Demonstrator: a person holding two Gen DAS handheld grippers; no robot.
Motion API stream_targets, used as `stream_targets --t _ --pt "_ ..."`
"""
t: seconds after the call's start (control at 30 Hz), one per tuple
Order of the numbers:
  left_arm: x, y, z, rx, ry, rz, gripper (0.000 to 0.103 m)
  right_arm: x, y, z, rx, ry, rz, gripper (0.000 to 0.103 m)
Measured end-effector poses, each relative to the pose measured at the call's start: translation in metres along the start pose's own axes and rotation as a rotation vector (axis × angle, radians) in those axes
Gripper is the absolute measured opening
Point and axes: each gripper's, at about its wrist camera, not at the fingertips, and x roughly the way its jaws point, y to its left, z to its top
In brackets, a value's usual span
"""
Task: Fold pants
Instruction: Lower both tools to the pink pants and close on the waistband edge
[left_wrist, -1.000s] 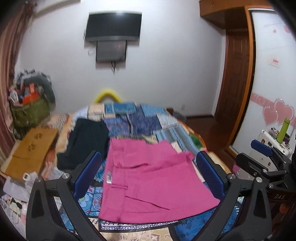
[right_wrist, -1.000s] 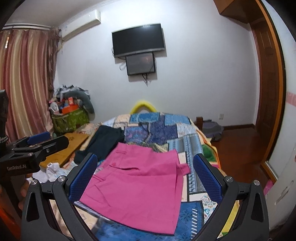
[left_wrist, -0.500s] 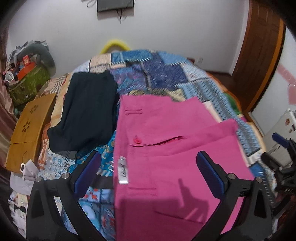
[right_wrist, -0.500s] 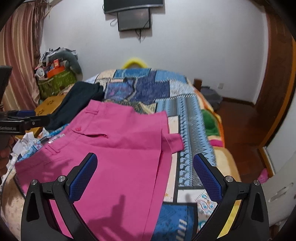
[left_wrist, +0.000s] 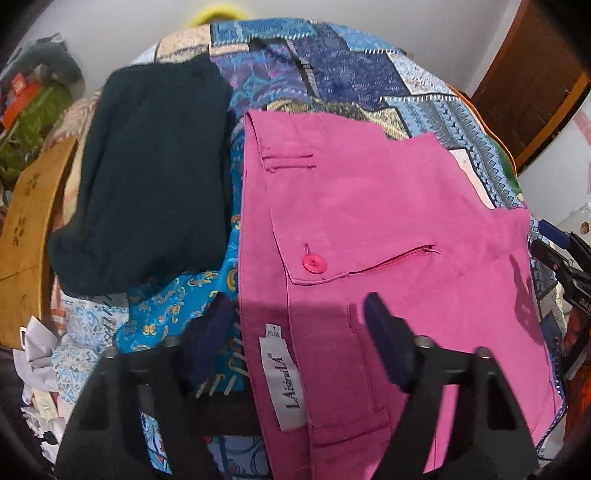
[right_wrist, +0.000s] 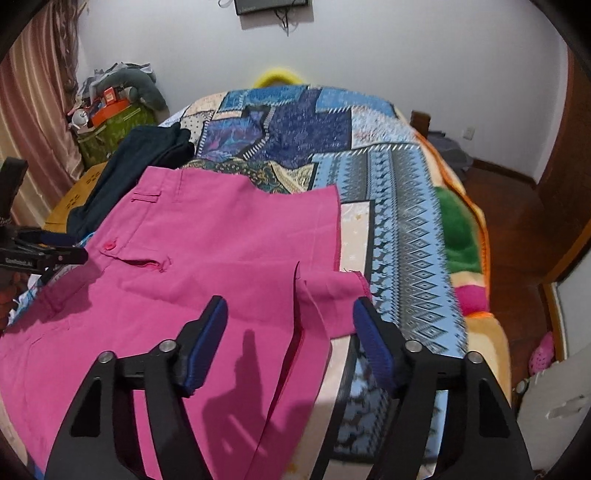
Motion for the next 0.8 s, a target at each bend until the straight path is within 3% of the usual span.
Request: stream_targets --t 0.13,0.3,0.47,0.6,0.67,0.8 --pt "0.003 -0.002 0.002 0.02 0.004 -0.008 0.048 0.01 -0.008 0.004 0.009 0.028 0.026 0.053" --pt "0.007 -0.007 0.0 0.041 0.017 -0.048 0.042 0.019 -0.005 0.009 -0.007 0.056 0.054 0.043" --pt "0.03 -0.001 -0.002 -0.008 0.115 -0.108 0.041 0.032 -0.008 0.011 0.002 0.101 0.077 0.03" --pt "0.029 0.0 -0.001 -0.024 0.117 -0.117 0.04 0.043 -0.013 0.008 0.043 0.135 0.118 0.009" --pt "0.027 0.0 -0.004 -0.016 0.097 -0.101 0.008 0.043 -0.012 0.007 0.048 0.116 0.102 0.007" --pt "0.026 0.008 -0.008 -0.058 0.082 -0.116 0.008 0.038 -0.009 0.007 0.033 0.075 0.076 0.004"
